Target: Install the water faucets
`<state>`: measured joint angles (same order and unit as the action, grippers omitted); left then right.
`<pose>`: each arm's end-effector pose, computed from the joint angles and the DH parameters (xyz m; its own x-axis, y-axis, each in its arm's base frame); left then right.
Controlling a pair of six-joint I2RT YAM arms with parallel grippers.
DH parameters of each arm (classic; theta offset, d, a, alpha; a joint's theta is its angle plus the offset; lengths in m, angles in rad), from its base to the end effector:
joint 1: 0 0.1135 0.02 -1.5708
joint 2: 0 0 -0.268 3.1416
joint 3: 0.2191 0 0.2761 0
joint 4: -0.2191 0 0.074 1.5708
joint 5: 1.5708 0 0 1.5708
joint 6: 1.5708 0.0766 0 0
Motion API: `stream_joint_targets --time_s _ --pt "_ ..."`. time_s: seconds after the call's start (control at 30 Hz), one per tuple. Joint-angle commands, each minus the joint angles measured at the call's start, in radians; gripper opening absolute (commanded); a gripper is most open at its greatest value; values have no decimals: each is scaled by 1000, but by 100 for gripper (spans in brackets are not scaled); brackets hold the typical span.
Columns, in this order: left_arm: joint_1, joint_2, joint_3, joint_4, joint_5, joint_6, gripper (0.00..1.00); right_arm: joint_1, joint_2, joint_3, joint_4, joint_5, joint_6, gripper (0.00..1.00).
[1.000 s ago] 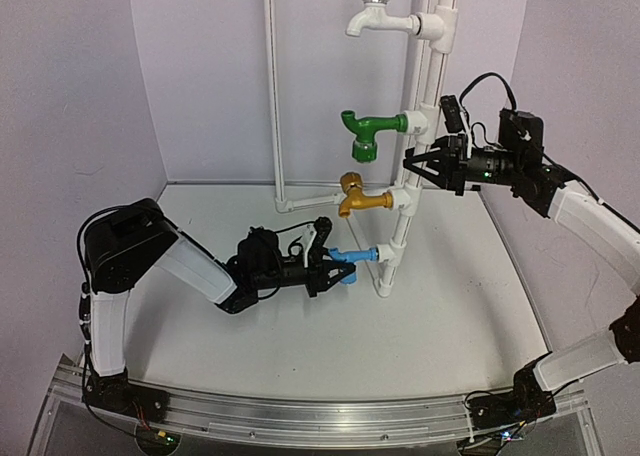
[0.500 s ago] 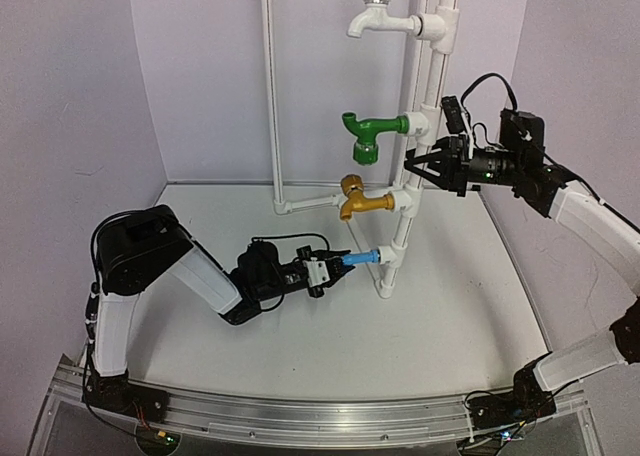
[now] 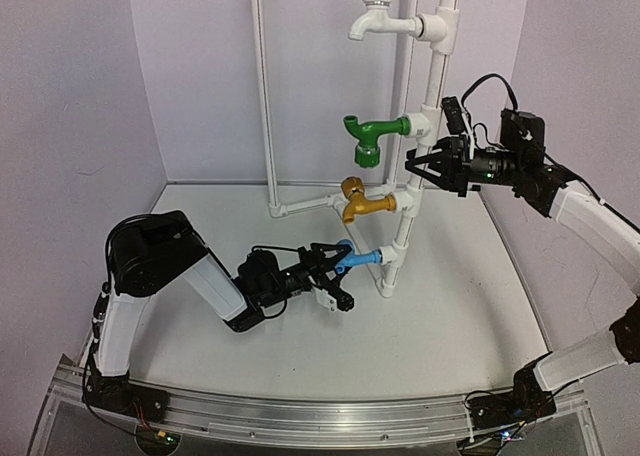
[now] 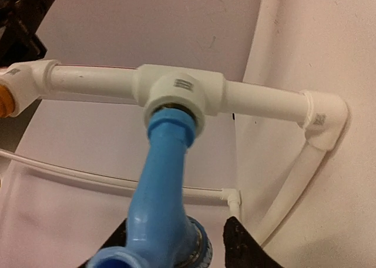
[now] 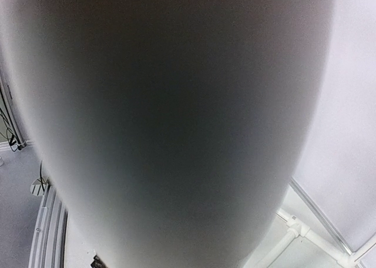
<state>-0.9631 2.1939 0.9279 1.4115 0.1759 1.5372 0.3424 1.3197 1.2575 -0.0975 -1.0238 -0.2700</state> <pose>0.2530 -0.3872 0.1137 0.9094 0.4158 -0.0079 -0.0523 0.1331 0.9897 0.2969 0.1753 0.3981 0.1141 -0.1066 -0.9877 -0.9738 0.1851 -0.1324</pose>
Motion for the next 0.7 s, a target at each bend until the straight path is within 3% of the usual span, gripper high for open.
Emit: stream_joint_targets --time_s 0.0,0.1,0.27,0.5,0.67 --pt "-2 15 -21 91 -71 164 74 -6 -8 3 -142 50 116 0" --pt "1 -13 -46 91 -86 141 91 -5 -8 6 -145 58 109 0" --pt "-8 -56 -132 91 -140 100 99 -6 4 12 -143 59 102 0" --pt "-53 -108 -311 94 -317 -32 100 -6 14 12 -143 55 97 0" --pt "-46 -199 -333 93 -380 -264 100 -6 12 10 -143 56 95 0"
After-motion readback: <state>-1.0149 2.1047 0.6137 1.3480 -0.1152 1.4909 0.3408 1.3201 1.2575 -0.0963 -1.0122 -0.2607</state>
